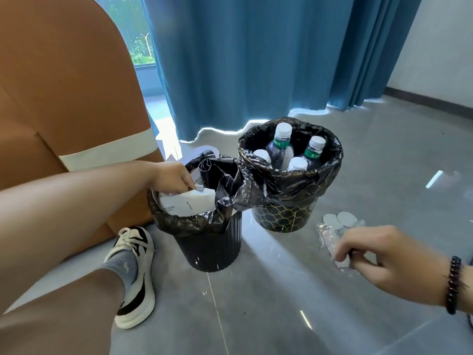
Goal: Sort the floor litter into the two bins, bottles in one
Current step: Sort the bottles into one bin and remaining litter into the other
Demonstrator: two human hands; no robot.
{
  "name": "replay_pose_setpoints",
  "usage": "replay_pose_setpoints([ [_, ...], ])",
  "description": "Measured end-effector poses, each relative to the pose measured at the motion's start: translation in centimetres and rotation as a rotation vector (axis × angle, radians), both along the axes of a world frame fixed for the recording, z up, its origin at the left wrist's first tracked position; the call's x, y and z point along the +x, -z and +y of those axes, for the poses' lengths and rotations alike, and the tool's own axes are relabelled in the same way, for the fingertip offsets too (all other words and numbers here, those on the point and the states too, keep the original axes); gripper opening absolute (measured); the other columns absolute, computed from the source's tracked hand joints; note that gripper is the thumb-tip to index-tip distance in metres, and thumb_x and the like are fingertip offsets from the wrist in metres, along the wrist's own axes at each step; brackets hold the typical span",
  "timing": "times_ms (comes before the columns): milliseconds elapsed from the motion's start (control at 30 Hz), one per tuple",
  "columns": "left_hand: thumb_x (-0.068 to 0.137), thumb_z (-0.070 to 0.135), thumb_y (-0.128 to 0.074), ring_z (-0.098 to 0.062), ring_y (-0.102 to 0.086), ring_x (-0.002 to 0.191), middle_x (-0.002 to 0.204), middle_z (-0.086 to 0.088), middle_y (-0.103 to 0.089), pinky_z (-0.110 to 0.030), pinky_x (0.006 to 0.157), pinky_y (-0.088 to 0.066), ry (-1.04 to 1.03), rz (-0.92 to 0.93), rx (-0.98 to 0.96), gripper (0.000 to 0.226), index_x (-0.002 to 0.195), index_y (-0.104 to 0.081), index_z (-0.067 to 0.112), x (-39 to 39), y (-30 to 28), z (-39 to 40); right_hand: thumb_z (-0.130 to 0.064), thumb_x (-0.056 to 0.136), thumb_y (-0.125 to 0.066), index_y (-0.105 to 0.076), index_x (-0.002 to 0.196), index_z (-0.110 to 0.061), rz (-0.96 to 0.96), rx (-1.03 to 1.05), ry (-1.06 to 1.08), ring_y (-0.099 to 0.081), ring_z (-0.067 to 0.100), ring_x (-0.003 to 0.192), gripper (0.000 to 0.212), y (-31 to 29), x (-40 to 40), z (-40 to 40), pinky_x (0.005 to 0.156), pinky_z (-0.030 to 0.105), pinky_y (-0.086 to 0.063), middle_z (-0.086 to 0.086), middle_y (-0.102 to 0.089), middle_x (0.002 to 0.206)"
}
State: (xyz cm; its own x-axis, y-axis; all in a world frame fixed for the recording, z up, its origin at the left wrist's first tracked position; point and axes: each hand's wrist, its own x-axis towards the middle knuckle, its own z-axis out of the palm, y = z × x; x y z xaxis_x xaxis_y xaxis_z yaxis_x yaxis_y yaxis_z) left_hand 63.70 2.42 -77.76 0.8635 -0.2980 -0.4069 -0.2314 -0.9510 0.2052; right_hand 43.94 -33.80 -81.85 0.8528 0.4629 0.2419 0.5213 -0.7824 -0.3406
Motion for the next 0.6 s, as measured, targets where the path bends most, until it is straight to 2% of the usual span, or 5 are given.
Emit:
replay_pose_setpoints([
  [200, 0.093, 0.004, -0.042, -0.012, -0.049, 0.066, 0.078, 0.013, -0.053, -0.016, 0.060, -0.042, -0.061, -0.045, -0.117, 0.049, 0.127, -0.059, 0.036, -2.0, -1.5, 0.7, -0.003, 0.063, -0.055, -0.058, 0.079, -0.033, 0.027, -0.023, 0.066, -0.054, 0.001, 0.062, 0.034, -1.0, -1.4, -1.9, 0.058, 0.009, -0.040, -0.020, -0.058, 0.073],
  [367, 0.091, 0.007, -0.051, -0.015, -0.060, 0.107, 0.113, 0.007, -0.064, -0.026, 0.096, -0.045, 0.000, -0.483, -0.319, 0.033, 0.113, -0.069, 0.024, -3.9, -1.9, -1.2, -0.018, 0.070, -0.046, -0.060, 0.080, -0.032, 0.055, 0.008, 0.129, -0.058, 0.003, 0.064, 0.022, -1.3, -2.7, -3.8, 0.058, 0.014, -0.044, -0.016, -0.062, 0.074],
  [433, 0.091, 0.008, -0.050, -0.015, -0.058, 0.099, 0.104, 0.008, -0.064, -0.027, 0.090, -0.045, 0.092, -0.645, -0.364, 0.027, 0.102, -0.070, 0.022, -5.7, -2.1, -3.6, -0.013, 0.068, -0.049, -0.060, 0.081, -0.031, 0.076, 0.034, 0.189, -0.057, -0.002, 0.066, 0.025, -1.3, -3.1, -4.8, 0.060, 0.010, -0.043, -0.020, -0.063, 0.077],
  [533, 0.085, 0.021, -0.044, -0.020, -0.061, 0.094, 0.093, 0.007, -0.069, -0.032, 0.081, -0.046, 0.334, -0.878, -0.163, 0.029, 0.092, -0.072, 0.021, -8.2, -2.1, -7.8, -0.012, 0.074, -0.054, -0.061, 0.075, -0.033, 0.190, -0.051, 0.311, -0.055, -0.009, 0.069, 0.023, -0.1, -3.4, -7.1, 0.061, 0.006, -0.039, -0.030, -0.061, 0.075],
  [600, 0.079, 0.025, -0.042, -0.023, -0.062, 0.086, 0.083, 0.006, -0.069, -0.032, 0.075, -0.045, 0.424, -0.879, -0.117, 0.030, 0.085, -0.071, 0.020, -8.9, -1.8, -10.0, -0.016, 0.081, -0.055, -0.059, 0.079, -0.038, 0.325, -0.200, 0.378, -0.054, -0.007, 0.067, 0.023, 1.4, -3.1, -8.6, 0.062, 0.006, -0.038, -0.024, -0.059, 0.070],
])
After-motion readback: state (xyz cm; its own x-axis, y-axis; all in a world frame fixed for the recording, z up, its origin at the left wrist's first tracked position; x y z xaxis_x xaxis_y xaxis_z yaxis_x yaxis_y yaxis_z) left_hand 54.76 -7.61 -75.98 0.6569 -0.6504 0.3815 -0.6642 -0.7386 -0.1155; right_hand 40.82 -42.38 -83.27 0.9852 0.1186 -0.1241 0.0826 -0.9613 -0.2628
